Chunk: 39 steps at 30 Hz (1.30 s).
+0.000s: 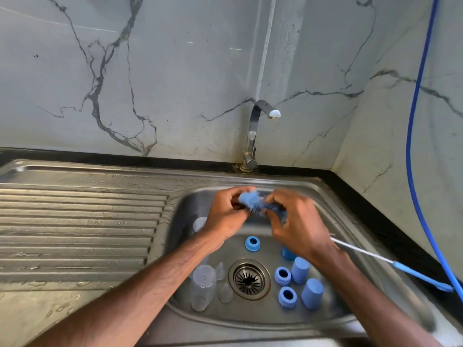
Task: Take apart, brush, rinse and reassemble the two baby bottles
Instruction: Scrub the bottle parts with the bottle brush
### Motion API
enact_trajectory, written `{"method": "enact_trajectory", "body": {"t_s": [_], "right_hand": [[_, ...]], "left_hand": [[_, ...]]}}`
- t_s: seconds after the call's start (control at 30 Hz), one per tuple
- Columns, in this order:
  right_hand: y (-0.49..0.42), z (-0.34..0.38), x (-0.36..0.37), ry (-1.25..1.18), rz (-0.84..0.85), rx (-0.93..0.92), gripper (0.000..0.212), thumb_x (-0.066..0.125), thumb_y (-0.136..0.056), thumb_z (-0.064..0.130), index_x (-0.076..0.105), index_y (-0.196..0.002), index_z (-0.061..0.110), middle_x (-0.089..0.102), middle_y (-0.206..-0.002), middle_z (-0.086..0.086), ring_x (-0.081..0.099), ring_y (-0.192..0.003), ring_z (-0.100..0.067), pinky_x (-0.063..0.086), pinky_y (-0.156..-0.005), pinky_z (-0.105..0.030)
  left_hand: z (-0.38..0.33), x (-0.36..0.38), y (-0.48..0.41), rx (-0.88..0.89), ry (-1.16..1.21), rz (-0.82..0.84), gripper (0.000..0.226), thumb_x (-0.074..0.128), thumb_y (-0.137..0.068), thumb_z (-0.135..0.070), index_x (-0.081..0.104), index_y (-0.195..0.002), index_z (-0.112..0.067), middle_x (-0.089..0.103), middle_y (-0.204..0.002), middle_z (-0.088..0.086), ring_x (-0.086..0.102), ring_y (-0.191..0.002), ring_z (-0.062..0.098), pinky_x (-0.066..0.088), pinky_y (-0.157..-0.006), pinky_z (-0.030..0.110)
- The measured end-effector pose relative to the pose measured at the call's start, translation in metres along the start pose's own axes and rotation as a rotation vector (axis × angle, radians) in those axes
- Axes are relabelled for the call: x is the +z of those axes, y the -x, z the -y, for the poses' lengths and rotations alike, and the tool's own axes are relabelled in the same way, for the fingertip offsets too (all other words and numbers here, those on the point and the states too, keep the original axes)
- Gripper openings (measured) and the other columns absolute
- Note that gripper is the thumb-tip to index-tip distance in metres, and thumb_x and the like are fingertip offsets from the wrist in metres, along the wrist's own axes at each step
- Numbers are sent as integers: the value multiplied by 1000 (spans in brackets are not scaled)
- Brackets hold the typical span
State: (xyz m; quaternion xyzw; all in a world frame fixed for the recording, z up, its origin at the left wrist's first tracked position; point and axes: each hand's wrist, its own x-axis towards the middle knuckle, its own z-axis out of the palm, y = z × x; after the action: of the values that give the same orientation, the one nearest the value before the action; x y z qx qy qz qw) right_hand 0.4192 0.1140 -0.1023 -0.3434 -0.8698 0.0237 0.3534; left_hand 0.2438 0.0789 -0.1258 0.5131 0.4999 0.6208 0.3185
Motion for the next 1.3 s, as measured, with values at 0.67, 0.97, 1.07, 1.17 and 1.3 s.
{"method": "enact_trajectory", "body": {"t_s": [0.67,0.97,1.07,1.17,1.3], "right_hand": [[5,-3,-8,-30,-108,-79,20,75,-89,18,64,-104,25,65,-98,13,61,-84,-4,54,-71,-19],[-8,-16,-12,-1,-215,42,17,77,-87,11,67,-98,19,68,-94,6,62,-79,-13,53,-68,-30],[6,0,-3,-38,-92,-146,18,76,-87,16,66,-102,21,66,-97,10,60,-83,-6,54,-72,-23],[-5,1,0,-3,-94,-88,15,77,-88,12,67,-99,16,68,-95,5,62,-81,-12,56,-69,-32],[-5,-1,-4,-21,-154,-42,15,76,-88,13,67,-100,16,68,-96,6,61,-82,-10,53,-69,-26]], "left_hand": [[-12,-10,-2,-618,689,-3,19,58,-96,-10,70,-105,2,72,-79,10,65,-62,14,56,-55,21],[-15,-6,-1,-640,676,76,19,58,-95,-7,72,-103,3,67,-73,4,58,-58,8,51,-52,17],[-15,-4,-1,-682,638,3,26,45,-102,-13,68,-95,-3,63,-66,3,53,-51,8,45,-45,17],[-17,-2,-2,-672,575,19,27,40,-100,-11,62,-84,-11,54,-59,-2,42,-47,6,34,-43,18],[-17,-3,-3,-669,511,31,31,39,-96,-10,54,-70,-14,44,-53,-6,33,-42,5,24,-42,19]]}}
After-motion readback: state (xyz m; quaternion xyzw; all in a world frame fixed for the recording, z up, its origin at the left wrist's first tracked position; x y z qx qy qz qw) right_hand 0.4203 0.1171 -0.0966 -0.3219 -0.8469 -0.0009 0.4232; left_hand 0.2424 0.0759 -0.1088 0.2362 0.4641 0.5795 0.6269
